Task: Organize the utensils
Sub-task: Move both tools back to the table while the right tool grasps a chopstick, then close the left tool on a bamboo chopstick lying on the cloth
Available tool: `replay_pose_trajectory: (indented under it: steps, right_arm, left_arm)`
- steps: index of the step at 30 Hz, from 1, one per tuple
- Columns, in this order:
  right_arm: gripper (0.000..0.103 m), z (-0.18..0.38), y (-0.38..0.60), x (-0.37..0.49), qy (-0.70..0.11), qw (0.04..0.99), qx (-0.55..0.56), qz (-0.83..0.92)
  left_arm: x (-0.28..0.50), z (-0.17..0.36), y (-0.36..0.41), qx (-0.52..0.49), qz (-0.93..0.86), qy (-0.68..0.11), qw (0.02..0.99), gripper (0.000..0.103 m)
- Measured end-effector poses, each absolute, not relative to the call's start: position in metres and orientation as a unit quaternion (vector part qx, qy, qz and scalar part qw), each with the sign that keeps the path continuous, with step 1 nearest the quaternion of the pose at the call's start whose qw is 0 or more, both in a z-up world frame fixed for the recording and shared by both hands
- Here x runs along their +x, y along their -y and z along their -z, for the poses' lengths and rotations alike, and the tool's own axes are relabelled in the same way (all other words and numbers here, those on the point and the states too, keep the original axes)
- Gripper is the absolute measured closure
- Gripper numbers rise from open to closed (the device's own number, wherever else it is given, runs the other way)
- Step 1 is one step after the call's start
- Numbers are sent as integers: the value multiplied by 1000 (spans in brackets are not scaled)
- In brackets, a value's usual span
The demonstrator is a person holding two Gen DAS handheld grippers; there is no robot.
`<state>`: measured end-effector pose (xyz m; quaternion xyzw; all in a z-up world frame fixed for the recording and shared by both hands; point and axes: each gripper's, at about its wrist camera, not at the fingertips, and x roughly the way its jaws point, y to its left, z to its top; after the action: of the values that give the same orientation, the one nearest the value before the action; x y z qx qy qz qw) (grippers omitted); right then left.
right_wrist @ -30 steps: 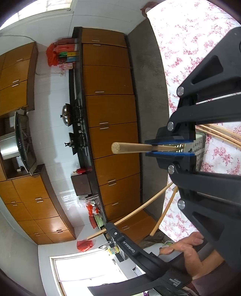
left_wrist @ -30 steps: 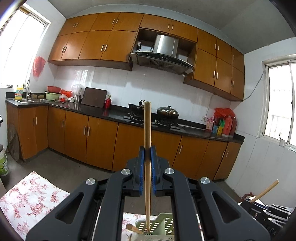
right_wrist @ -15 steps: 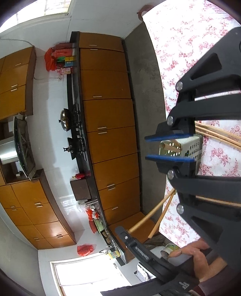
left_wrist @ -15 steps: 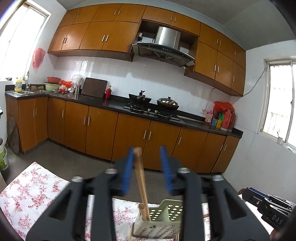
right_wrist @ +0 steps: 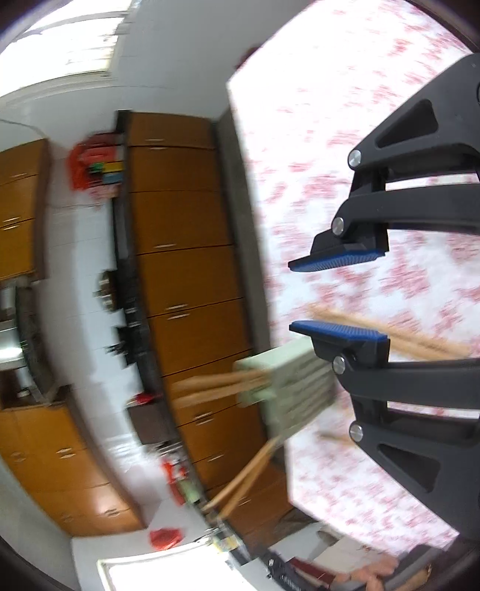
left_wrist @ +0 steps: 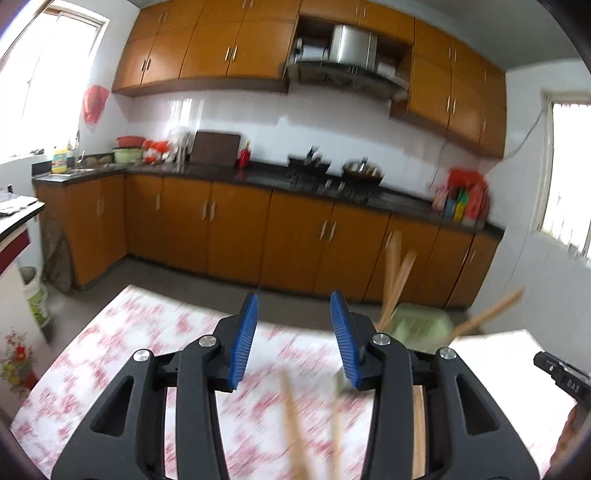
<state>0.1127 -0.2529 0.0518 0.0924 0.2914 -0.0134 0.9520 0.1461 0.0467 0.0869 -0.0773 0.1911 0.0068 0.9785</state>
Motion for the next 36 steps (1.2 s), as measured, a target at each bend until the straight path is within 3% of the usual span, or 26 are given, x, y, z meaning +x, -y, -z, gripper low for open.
replay_pose_trajectory:
  steps: [4,10,18,22,28,36]
  right_arm:
    - [76,14,242,129,-378,920,104,-2]
    - [82,63,209,140,-429,897,99,-34]
    - [82,84,183,156,-451,889,70,-36]
    - [94,84,183,153,-442,896,40,-23]
    - [95,86,222,154,-436,897,60,45]
    - [95,86,257,147,-434,893,79,88]
  left_arm:
    - [150,-35,-58,-67,-12,-269,961,61]
    - [154,21,-64,-82,-4,-349,934,61]
    - [145,49,-59,-88,19,-377,922,61]
    - [145,55,-52,-86,31,-386,918,61]
    - [147,62,-37,-74,50,-403,911,61]
    - [153,77,-18,-44,59,-433,898,73]
